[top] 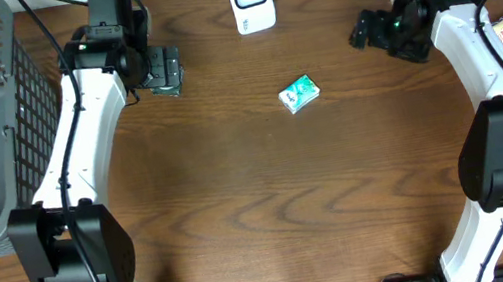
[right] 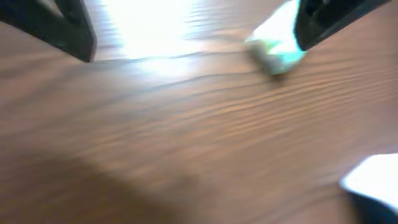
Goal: Scan the item barcode
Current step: 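Move the right gripper left and grasp the green pack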
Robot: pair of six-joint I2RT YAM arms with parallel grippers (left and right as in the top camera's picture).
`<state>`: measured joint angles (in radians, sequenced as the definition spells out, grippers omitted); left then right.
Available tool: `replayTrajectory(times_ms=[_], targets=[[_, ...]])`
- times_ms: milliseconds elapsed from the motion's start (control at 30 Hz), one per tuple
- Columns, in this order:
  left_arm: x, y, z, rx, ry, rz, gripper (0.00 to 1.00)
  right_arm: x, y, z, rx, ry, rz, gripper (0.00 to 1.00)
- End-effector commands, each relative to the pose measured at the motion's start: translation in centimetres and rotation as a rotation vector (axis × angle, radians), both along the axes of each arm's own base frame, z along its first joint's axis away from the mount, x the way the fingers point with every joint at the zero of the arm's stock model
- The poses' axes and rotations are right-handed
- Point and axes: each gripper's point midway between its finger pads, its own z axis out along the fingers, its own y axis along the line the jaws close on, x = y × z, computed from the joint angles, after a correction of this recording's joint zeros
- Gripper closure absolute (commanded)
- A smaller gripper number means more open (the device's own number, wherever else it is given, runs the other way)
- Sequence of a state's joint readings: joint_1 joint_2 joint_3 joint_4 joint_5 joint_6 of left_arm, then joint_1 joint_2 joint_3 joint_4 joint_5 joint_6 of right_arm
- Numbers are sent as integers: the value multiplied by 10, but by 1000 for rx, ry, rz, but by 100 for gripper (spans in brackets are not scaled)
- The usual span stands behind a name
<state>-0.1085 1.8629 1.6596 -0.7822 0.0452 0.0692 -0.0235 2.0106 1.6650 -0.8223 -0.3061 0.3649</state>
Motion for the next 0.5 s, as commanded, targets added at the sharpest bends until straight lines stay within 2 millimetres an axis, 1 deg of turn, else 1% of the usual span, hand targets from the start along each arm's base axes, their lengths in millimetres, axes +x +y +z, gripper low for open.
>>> replayTrajectory(times_ms=[0, 100, 133, 167, 200, 267, 333, 400, 433, 467], targets=[[-1, 10, -8, 38, 18, -26, 2, -9, 53, 26, 292, 23, 52, 30], [-1, 9, -8, 38, 18, -26, 2, -20, 75, 15, 294, 90, 25, 33], [-1, 10, -8, 38, 18, -26, 2, -23, 79, 11, 288, 110, 9, 33], [-1, 10, -8, 38, 18, -26, 3, -31, 88, -3, 256, 164, -50, 34], [-1, 10, -8, 38, 18, -26, 2, -36, 91, -13, 232, 194, -92, 34], [-1, 10, -8, 38, 18, -26, 2, -43, 97, -27, 201, 225, -151, 34], [-1, 10, -8, 38, 18, -26, 2, -45, 107, -37, 200, 229, -179, 35], [-1, 10, -8, 38, 18, -26, 2, -45, 120, -45, 218, 212, -180, 43], [-1, 10, -8, 38, 18, -26, 2, -44, 128, -54, 229, 194, -202, 48], [-1, 10, -8, 38, 18, -26, 2, -44, 130, -58, 231, 191, -216, 48]])
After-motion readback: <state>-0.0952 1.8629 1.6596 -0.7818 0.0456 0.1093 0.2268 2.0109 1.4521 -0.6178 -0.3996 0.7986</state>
